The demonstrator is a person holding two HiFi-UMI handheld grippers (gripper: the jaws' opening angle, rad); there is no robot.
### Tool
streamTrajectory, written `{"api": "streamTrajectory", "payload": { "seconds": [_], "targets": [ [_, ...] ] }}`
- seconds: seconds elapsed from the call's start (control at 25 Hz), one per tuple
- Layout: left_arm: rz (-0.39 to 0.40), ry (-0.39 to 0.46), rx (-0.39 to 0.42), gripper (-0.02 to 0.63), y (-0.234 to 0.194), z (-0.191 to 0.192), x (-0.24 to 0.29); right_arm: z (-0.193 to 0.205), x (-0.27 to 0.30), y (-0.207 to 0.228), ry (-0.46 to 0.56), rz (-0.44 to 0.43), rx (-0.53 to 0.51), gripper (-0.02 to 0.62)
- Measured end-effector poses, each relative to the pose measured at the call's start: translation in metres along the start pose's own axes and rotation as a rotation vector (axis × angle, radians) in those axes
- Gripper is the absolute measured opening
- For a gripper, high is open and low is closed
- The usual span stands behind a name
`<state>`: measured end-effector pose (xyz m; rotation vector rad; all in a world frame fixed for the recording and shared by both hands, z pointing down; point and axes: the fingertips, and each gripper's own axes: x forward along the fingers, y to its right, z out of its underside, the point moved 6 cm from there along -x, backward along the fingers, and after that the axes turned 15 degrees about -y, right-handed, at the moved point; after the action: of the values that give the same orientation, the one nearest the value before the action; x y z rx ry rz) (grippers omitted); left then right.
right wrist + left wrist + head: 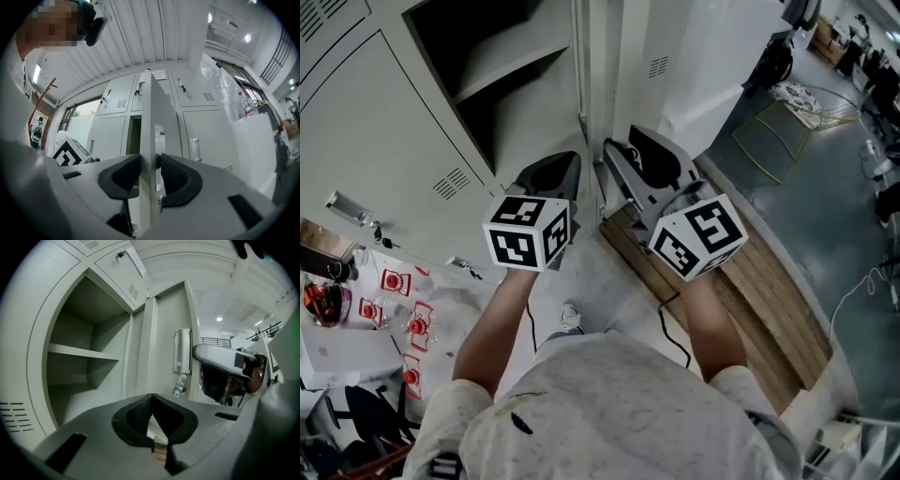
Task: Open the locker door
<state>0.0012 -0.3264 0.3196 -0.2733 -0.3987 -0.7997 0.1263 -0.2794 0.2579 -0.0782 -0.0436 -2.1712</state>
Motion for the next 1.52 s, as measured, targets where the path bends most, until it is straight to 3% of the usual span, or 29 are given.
{"api": "streamTrajectory", "payload": {
  "seconds": [0.64, 1.52],
  "targets": [
    [0.149, -0.013, 0.068, 0.006, 0.024, -0.018, 0.045, 0.005, -0.030, 0.051, 0.008, 0.203, 0.047, 0.085],
    [0.322, -0.017, 0.150, 0.006, 0.037, -0.042, 0.090, 0.009, -0.039, 0.093, 0.005, 0.389, 0.091, 0.087]
  ]
}}
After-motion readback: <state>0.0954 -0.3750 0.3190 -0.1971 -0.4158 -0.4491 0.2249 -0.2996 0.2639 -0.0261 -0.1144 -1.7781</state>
